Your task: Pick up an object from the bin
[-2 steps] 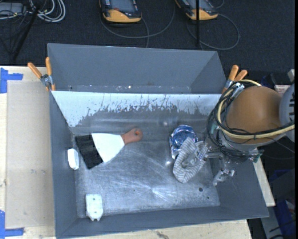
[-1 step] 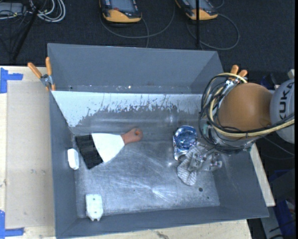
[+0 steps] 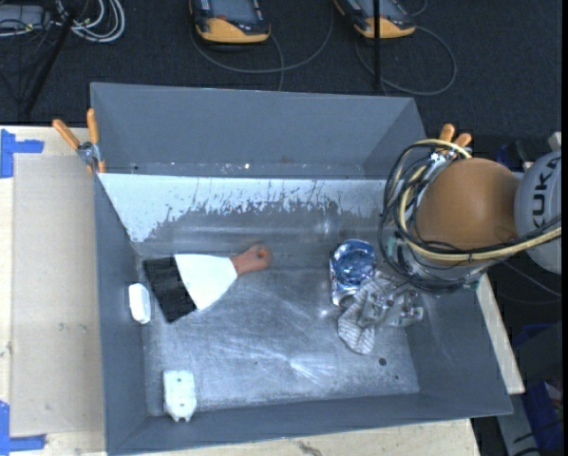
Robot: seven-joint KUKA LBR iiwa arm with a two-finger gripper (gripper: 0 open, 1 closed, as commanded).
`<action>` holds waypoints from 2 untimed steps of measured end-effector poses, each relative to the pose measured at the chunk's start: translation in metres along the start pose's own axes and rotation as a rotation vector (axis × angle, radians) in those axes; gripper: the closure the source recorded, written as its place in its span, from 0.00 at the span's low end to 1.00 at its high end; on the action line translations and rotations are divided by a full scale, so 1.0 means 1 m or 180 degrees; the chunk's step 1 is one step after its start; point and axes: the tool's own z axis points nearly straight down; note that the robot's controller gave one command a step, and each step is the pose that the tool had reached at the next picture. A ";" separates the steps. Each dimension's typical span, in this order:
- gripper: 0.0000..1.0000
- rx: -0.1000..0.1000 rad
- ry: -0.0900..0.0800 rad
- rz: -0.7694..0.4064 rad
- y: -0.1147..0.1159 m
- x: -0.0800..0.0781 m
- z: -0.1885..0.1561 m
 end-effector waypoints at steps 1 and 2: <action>1.00 -0.0001 -0.0001 0.0006 0.000 0.000 0.000; 1.00 -0.0001 -0.0002 0.0011 0.000 0.000 0.000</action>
Offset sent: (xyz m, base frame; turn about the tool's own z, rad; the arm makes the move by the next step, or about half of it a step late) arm 0.0000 0.0000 0.0000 0.0000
